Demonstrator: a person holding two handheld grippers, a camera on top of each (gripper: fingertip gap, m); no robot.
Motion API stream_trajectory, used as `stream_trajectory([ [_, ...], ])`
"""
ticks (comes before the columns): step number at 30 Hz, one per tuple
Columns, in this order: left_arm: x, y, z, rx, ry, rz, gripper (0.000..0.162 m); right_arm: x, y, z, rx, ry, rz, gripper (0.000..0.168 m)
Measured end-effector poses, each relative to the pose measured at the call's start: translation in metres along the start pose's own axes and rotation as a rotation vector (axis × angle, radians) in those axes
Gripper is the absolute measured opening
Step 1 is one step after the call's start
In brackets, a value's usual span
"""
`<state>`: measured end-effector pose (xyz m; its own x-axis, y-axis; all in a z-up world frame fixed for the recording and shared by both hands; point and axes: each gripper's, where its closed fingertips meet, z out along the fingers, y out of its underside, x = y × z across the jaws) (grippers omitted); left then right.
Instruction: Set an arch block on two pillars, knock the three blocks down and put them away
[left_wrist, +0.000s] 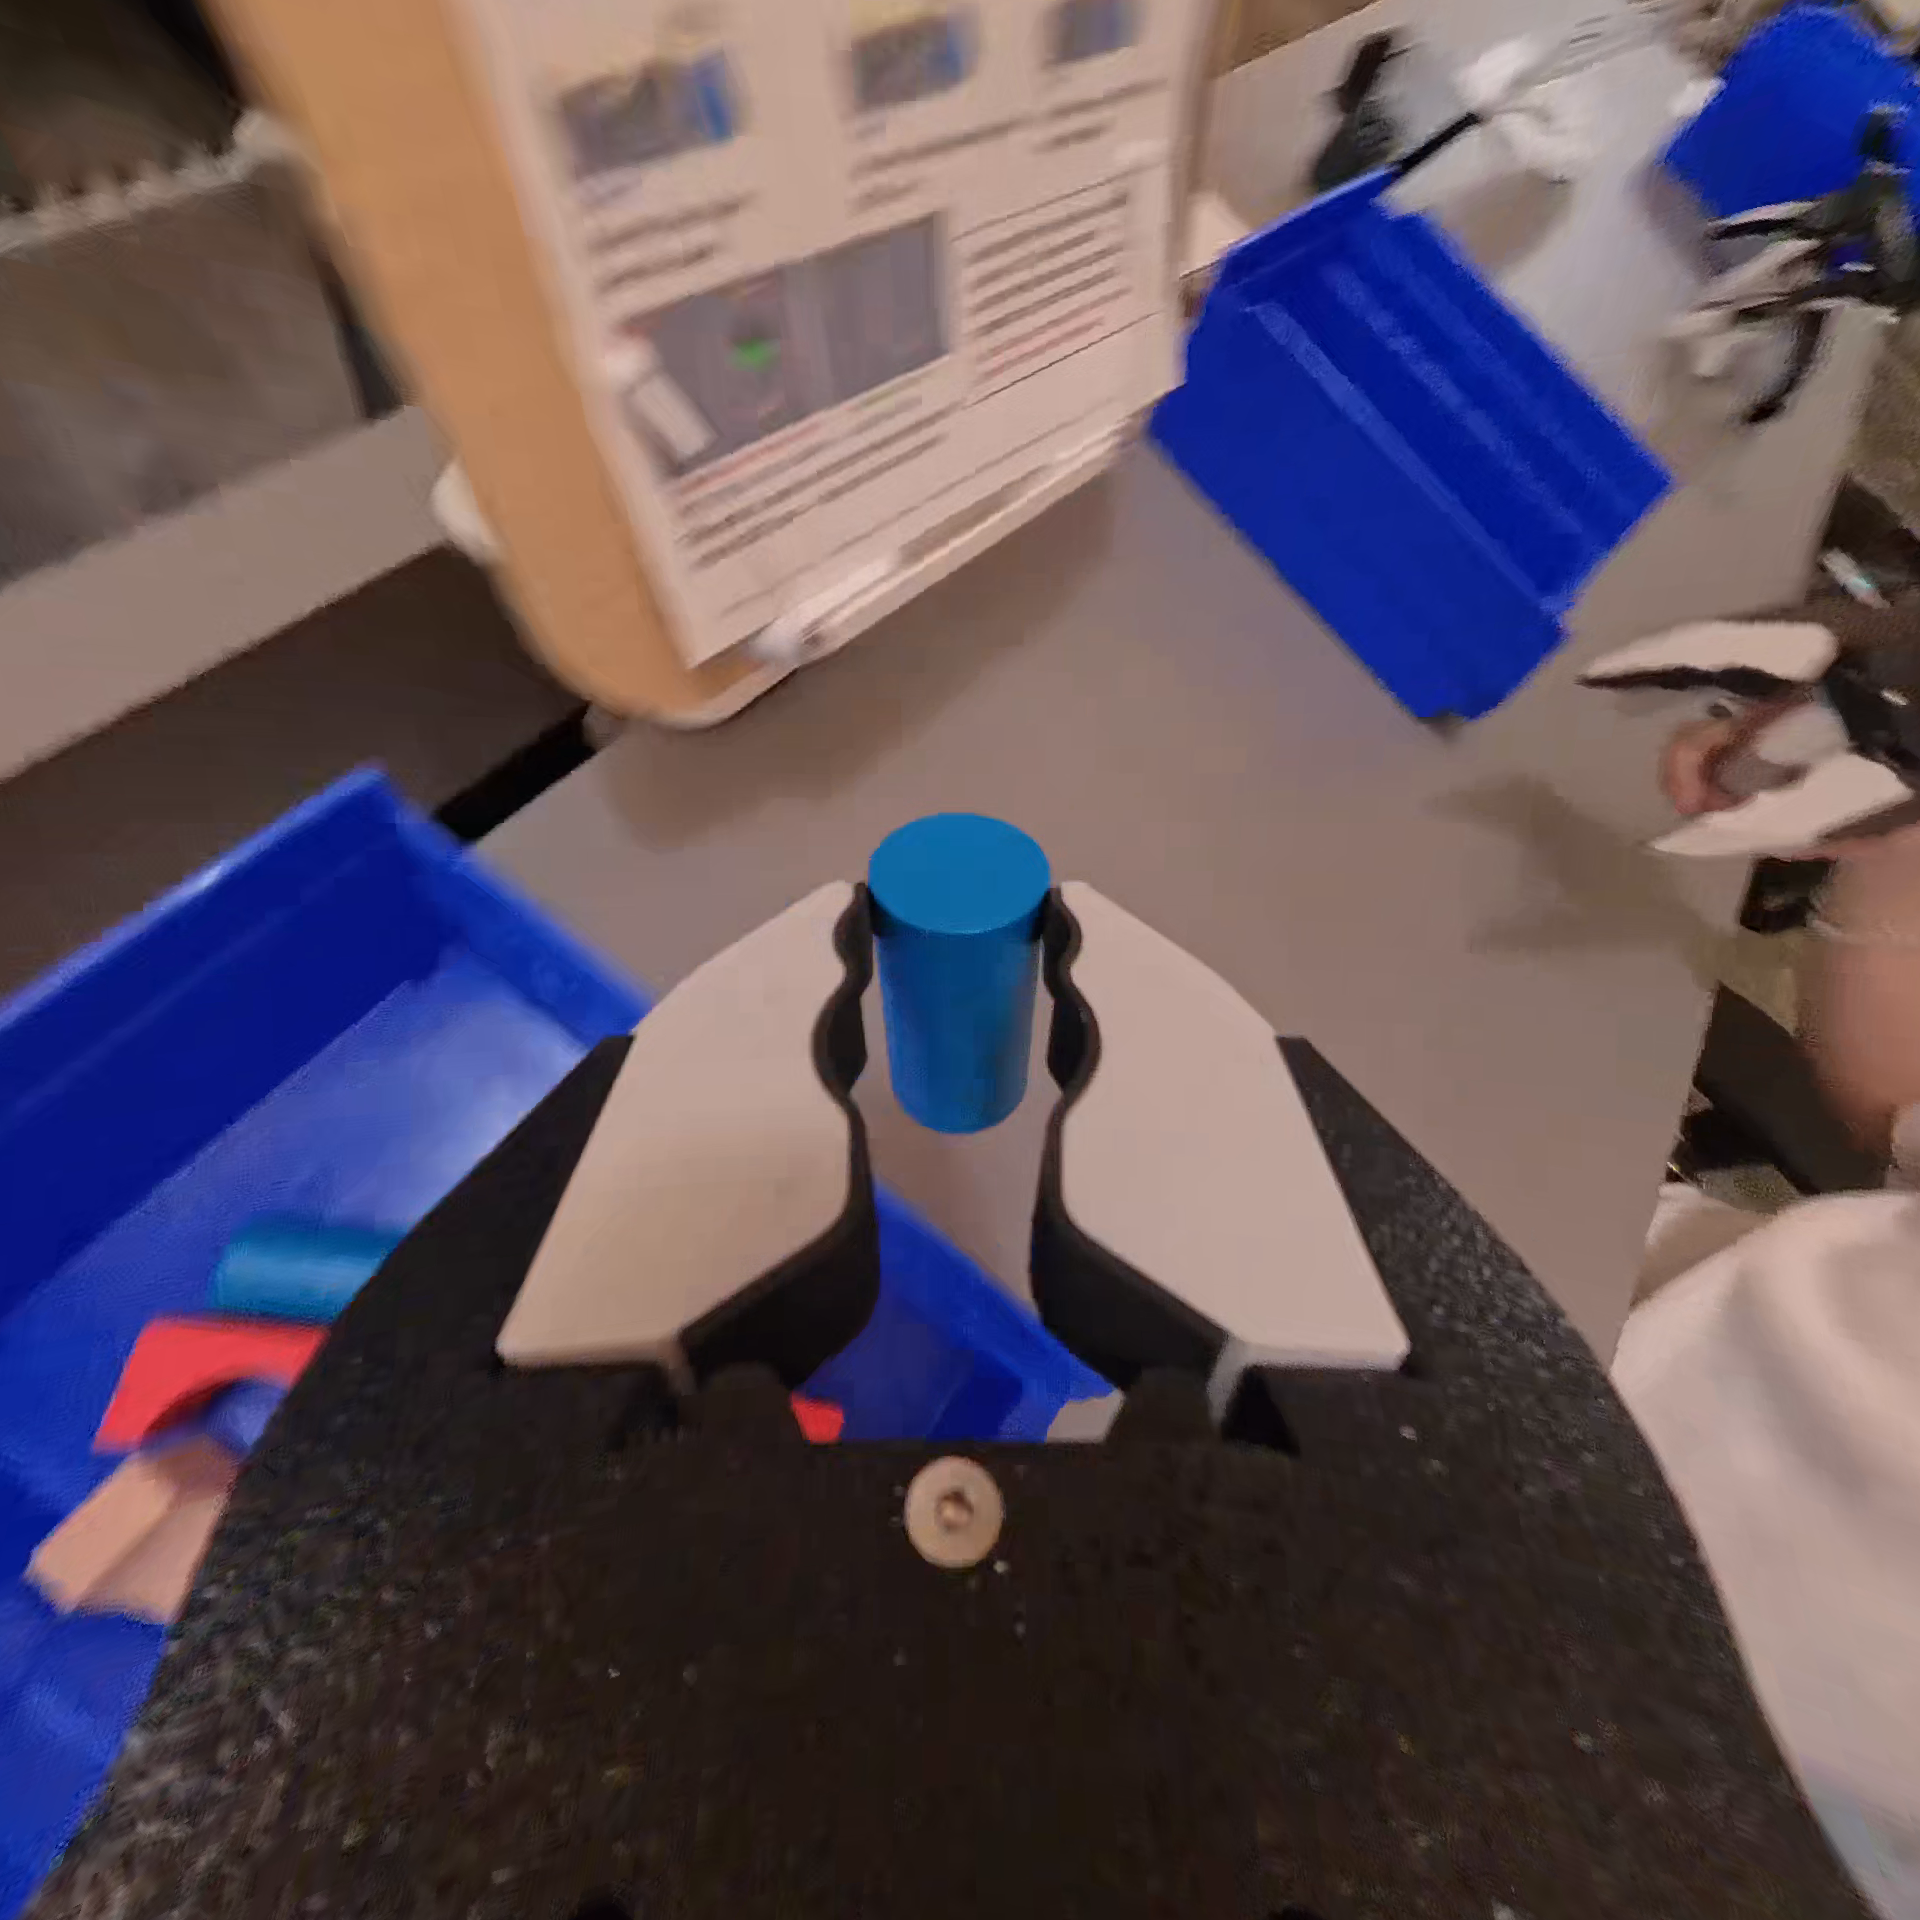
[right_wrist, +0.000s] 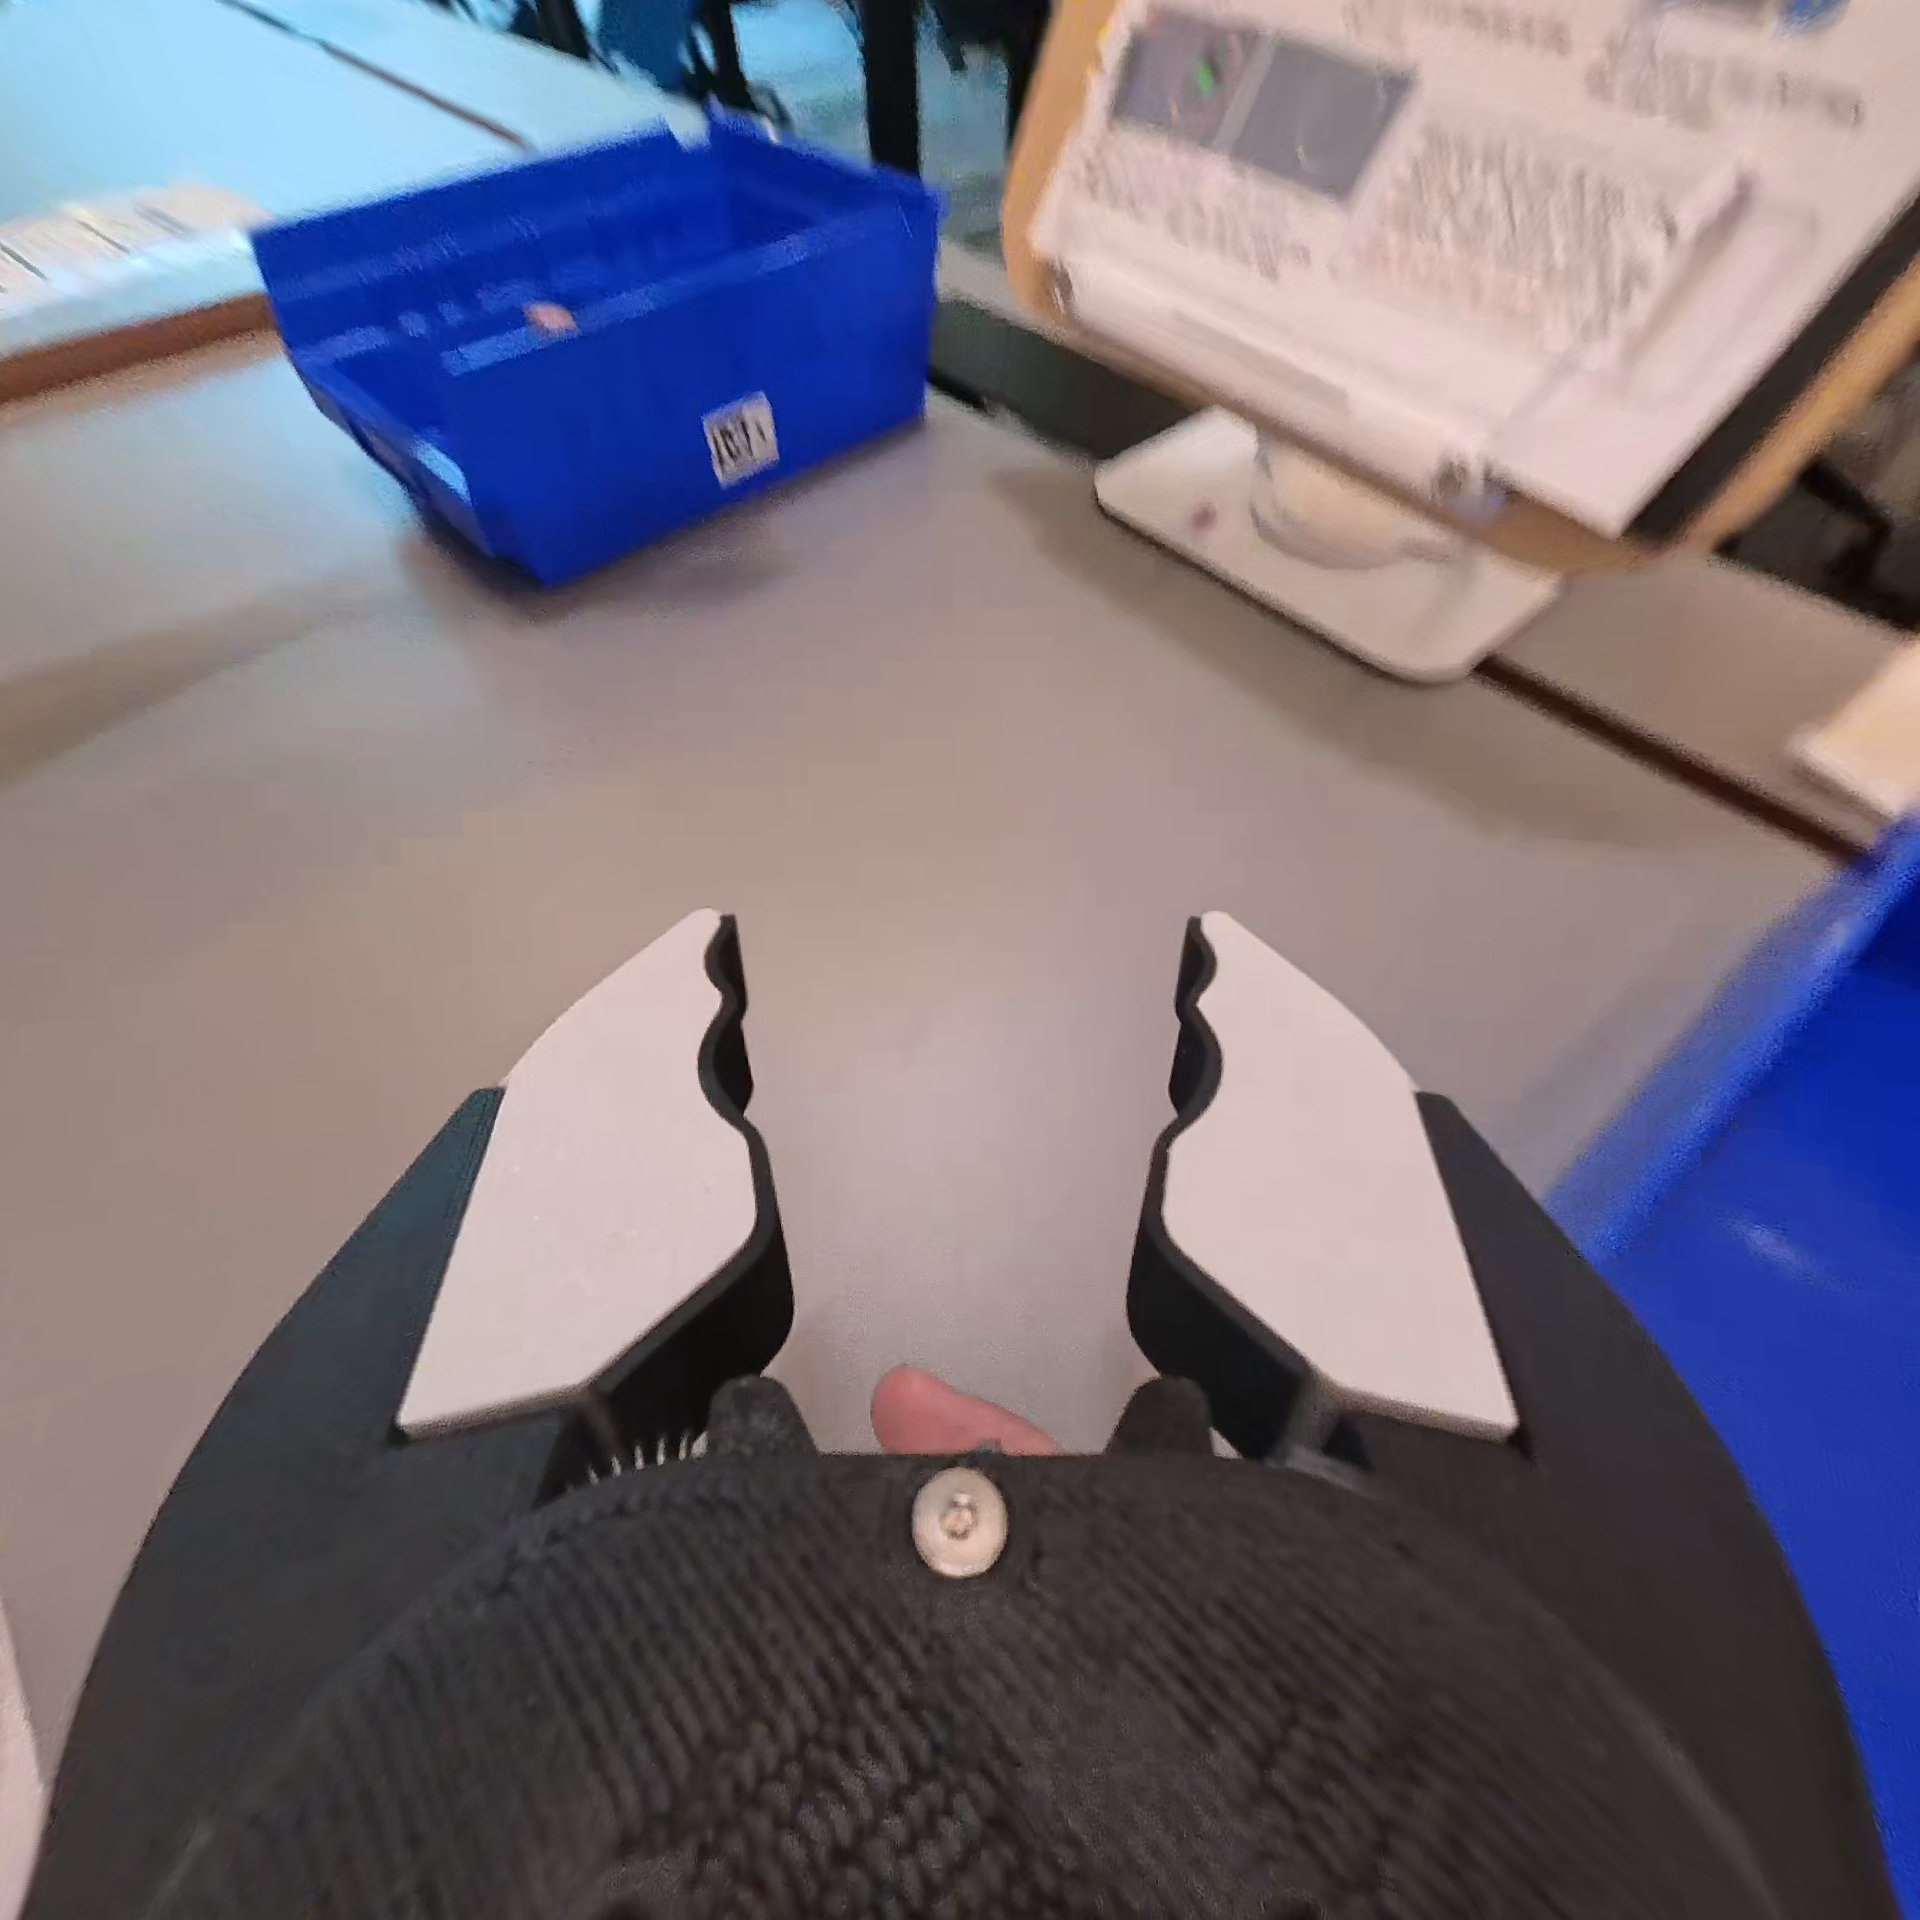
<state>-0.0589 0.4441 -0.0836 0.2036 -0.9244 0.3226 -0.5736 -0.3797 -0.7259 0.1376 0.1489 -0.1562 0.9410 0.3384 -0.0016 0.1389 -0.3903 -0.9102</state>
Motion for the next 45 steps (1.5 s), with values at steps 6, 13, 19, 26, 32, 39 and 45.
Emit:
stream_trajectory([
  [6,0.112,-0.023,0.011,0.174,0.211,0.362,0.031,-0.032,-0.09,0.035,0.166,-0.174,-0.129,0.078],
  [13,0.185,-0.008,0.04,0.194,0.357,0.562,0.031,-0.051,-0.138,0.06,0.26,-0.305,-0.138,0.067],
  [19,0.21,-0.003,0.054,0.203,0.43,0.573,0.031,-0.069,-0.123,0.079,0.208,-0.369,-0.214,0.068],
  [26,0.23,0.001,0.064,0.2,0.49,0.608,0.031,-0.071,-0.13,0.083,0.217,-0.376,-0.215,0.052],
  [32,0.232,0.002,0.067,0.204,0.471,0.623,0.031,-0.079,-0.126,0.08,0.231,-0.451,-0.208,0.032],
  [39,0.227,0.002,0.067,0.222,0.386,0.574,0.057,-0.065,-0.134,0.07,0.329,-0.411,-0.123,0.031],
  [45,0.218,0.031,0.08,0.131,0.32,0.565,0.048,-0.059,-0.144,0.053,0.402,-0.451,-0.036,0.031],
])
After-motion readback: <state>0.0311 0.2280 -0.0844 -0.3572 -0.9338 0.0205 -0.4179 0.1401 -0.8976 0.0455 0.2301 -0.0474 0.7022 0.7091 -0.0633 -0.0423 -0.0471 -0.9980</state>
